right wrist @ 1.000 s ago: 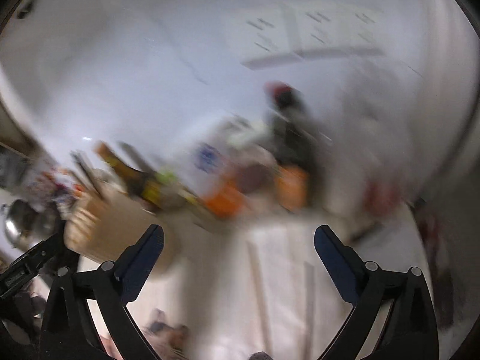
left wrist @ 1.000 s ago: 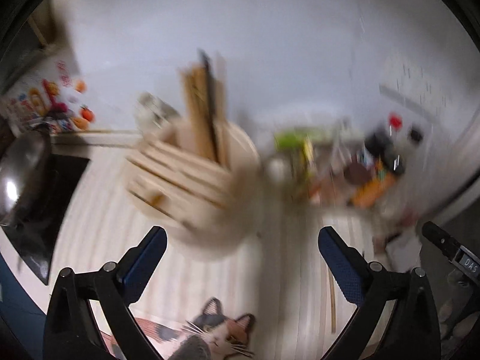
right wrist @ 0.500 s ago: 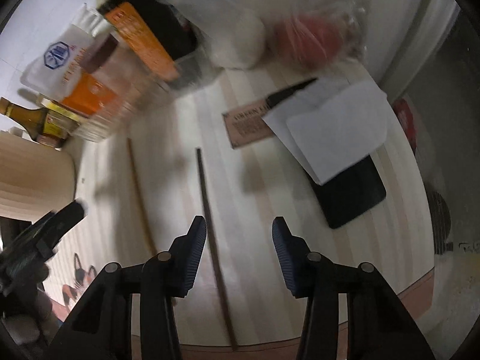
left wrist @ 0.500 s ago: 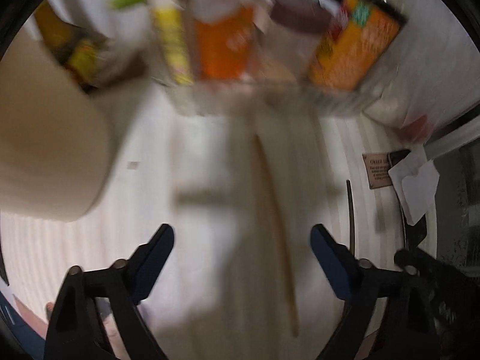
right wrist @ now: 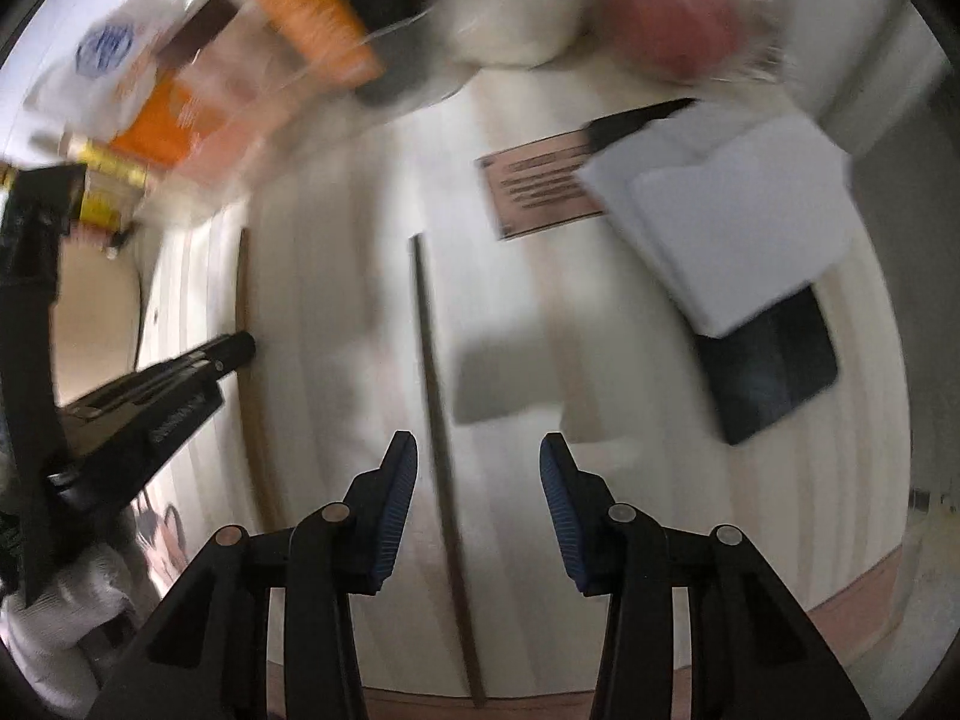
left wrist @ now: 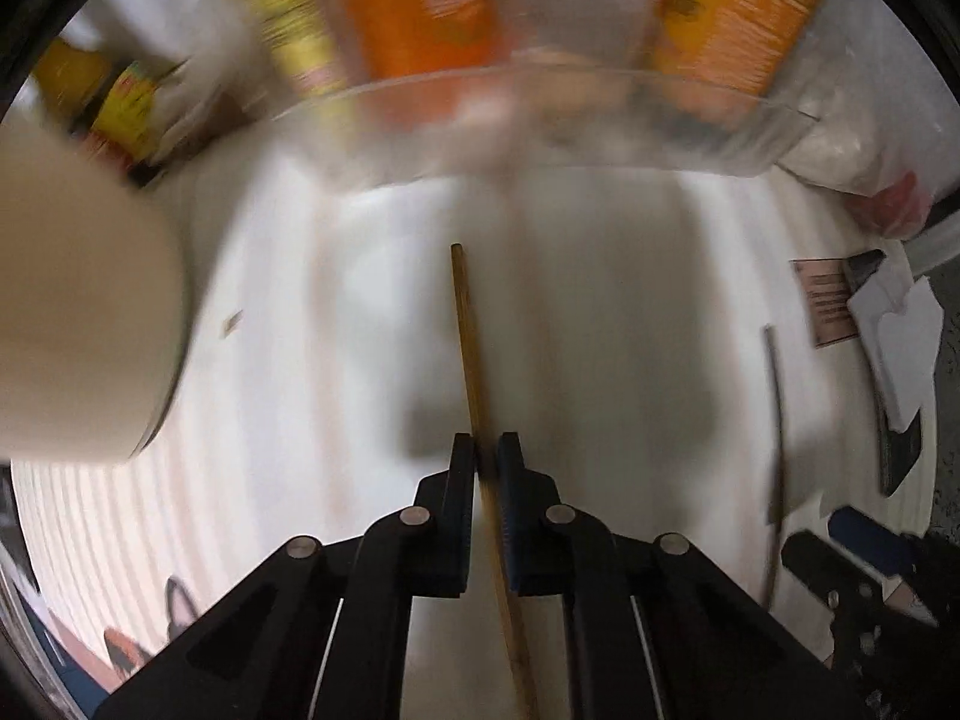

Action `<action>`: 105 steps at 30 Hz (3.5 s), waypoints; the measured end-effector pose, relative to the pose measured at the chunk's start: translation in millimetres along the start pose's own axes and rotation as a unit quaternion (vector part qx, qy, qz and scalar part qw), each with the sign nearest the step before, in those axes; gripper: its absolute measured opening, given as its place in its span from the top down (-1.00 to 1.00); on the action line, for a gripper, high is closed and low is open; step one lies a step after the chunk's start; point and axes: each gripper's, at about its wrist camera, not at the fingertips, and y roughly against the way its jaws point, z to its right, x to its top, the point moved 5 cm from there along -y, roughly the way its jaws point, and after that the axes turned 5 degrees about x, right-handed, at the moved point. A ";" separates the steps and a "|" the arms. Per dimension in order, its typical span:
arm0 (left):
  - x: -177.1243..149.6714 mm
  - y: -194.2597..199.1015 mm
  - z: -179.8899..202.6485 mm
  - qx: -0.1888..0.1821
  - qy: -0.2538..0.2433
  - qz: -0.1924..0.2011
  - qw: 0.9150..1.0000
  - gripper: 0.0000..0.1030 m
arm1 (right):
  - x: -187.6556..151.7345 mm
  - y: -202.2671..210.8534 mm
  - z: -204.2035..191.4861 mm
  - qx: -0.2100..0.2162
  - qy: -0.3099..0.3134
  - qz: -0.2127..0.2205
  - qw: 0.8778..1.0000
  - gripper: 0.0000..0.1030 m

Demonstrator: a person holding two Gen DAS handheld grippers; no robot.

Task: Organize utensils
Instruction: 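Grasp a wooden chopstick with the left tool while the right tool grasps a dark chopstick, then lift both chopsticks off the counter toward the cream holder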

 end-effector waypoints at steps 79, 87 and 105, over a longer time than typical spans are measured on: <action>-56.0 -4.9 -91.4 -0.003 0.063 -0.049 0.997 0.92 | -19.4 -46.5 -115.0 -0.086 0.163 -0.122 0.975 0.89; -71.5 35.9 -97.5 -0.017 0.062 0.003 0.998 0.92 | -34.6 -3.7 -92.1 -0.029 0.139 -0.057 0.988 0.89; -56.1 137.4 -111.4 -0.041 0.060 0.122 0.990 0.93 | -55.3 88.3 -104.5 0.039 0.138 0.061 0.988 0.89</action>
